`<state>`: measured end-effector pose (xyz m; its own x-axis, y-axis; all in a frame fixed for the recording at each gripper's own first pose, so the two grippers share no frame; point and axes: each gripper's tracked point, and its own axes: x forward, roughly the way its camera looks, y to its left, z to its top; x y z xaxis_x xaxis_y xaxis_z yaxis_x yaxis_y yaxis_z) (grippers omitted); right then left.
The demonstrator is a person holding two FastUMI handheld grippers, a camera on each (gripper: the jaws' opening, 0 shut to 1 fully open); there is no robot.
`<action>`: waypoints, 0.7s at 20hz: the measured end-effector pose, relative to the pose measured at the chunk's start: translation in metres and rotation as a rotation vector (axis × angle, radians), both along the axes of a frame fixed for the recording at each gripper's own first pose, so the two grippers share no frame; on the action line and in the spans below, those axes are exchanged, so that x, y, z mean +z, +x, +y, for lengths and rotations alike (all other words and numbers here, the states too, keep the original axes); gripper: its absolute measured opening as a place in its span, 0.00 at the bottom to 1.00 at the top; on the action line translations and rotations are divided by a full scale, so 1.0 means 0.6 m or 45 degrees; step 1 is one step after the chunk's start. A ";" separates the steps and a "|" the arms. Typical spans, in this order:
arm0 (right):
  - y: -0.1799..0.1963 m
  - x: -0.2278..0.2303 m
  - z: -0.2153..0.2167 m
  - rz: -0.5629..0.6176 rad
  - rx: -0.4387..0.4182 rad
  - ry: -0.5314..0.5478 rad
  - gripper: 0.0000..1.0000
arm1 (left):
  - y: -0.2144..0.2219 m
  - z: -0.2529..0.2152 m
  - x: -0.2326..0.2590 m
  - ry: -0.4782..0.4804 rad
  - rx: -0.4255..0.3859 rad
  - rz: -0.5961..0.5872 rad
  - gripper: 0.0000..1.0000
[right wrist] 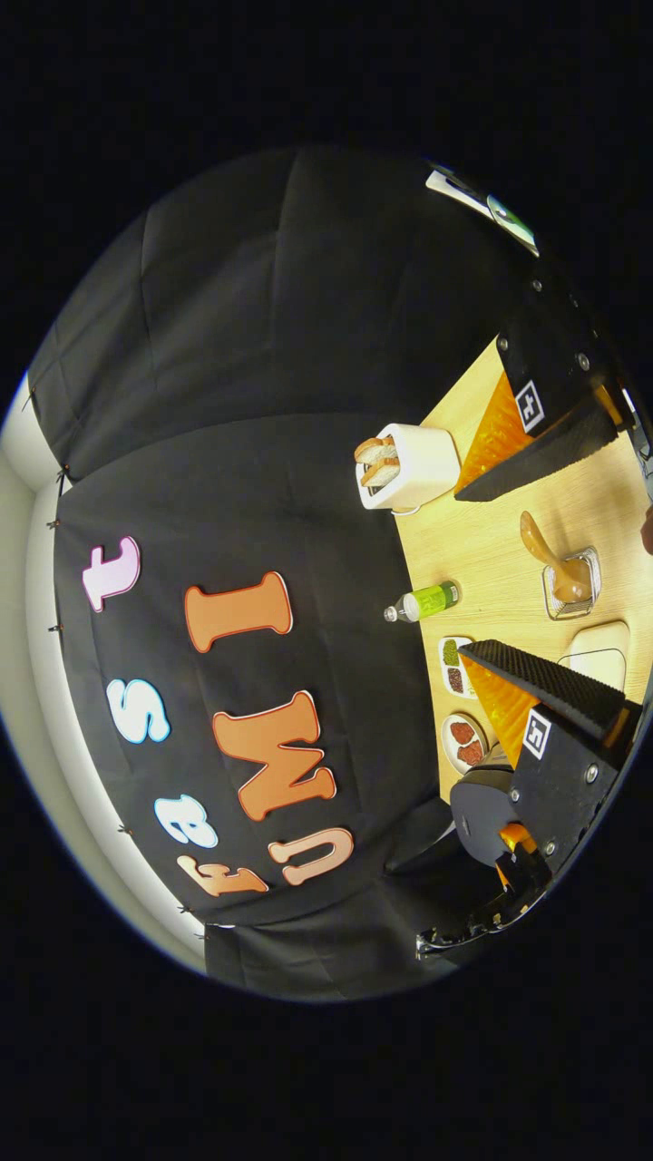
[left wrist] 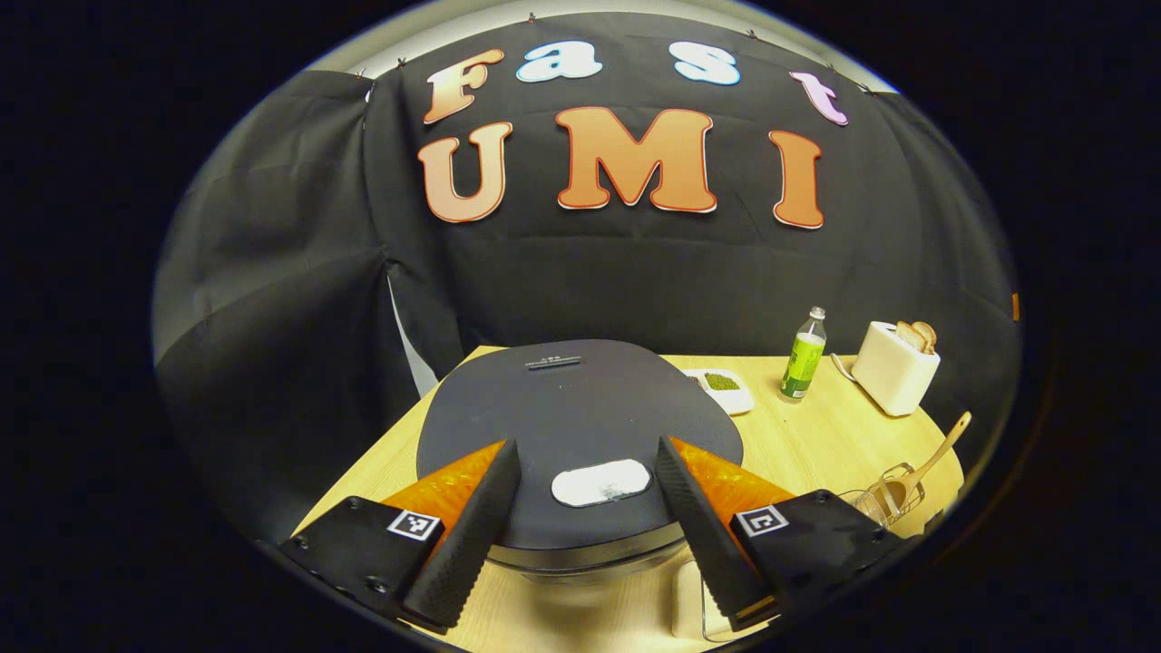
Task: Close the left gripper, press the button to open the rice cooker; take a wooden spoon from the chopstick holder with the right hand, scoop a spoonful of rice and pour it into the rice cooker, then put the wooden spoon back into the chopstick holder.
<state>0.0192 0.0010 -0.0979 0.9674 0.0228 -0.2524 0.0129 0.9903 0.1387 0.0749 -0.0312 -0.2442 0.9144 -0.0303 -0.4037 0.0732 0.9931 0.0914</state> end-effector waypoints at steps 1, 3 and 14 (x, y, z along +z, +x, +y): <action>0.001 -0.001 0.000 0.001 -0.003 -0.001 0.95 | -0.001 -0.001 -0.004 -0.010 0.004 0.005 0.97; -0.001 -0.005 -0.001 0.002 -0.003 -0.004 0.95 | -0.008 -0.001 -0.017 0.008 0.004 0.020 0.98; 0.015 0.047 -0.009 -0.074 0.004 -0.060 0.95 | 0.005 0.004 0.077 -0.044 -0.010 0.092 1.00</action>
